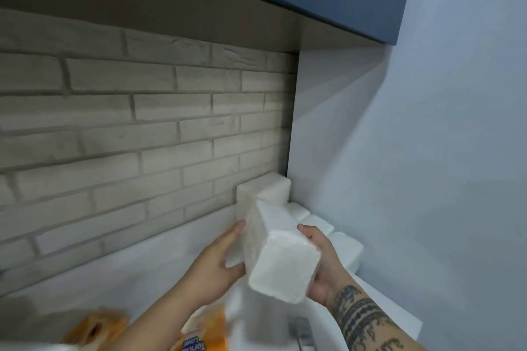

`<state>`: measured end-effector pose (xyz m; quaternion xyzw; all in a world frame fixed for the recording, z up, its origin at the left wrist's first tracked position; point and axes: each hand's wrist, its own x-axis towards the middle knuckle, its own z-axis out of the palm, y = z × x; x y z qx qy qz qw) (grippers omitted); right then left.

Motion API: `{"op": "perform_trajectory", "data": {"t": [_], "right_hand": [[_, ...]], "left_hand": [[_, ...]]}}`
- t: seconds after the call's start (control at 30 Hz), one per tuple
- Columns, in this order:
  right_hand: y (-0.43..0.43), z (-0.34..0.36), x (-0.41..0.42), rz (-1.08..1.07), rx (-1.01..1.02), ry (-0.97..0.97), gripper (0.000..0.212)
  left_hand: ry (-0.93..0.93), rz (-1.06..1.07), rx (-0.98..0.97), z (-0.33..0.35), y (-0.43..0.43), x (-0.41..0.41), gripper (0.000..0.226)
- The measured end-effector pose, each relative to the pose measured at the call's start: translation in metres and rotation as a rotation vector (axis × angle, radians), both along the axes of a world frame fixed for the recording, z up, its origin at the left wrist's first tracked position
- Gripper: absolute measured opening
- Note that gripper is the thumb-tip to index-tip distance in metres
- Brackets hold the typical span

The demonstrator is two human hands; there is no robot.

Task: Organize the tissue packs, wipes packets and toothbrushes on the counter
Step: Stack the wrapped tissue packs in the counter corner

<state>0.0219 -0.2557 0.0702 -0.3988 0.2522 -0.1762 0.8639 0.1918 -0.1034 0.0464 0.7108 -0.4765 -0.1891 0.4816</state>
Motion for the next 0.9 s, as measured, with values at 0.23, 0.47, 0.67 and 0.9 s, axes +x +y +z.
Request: {"op": "perform_trajectory", "data": {"t": [0.23, 0.47, 0.67, 0.9], "right_hand": [[-0.062, -0.035, 0.038, -0.269, -0.248, -0.082, 0.077], [-0.109, -0.075, 0.068, -0.301, -0.346, 0.001, 0.108], [-0.156, -0.076, 0.098, -0.39, -0.287, 0.026, 0.131], [-0.202, -0.082, 0.139, -0.491, -0.335, 0.115, 0.123]], "left_hand": [[0.813, 0.076, -0.035, 0.008, -0.057, -0.037, 0.046], [0.86, 0.184, -0.056, -0.013, -0.118, -0.026, 0.057], [0.865, 0.222, -0.009, -0.028, -0.163, 0.009, 0.051], [0.804, 0.375, -0.128, -0.034, -0.217, 0.038, 0.035]]}}
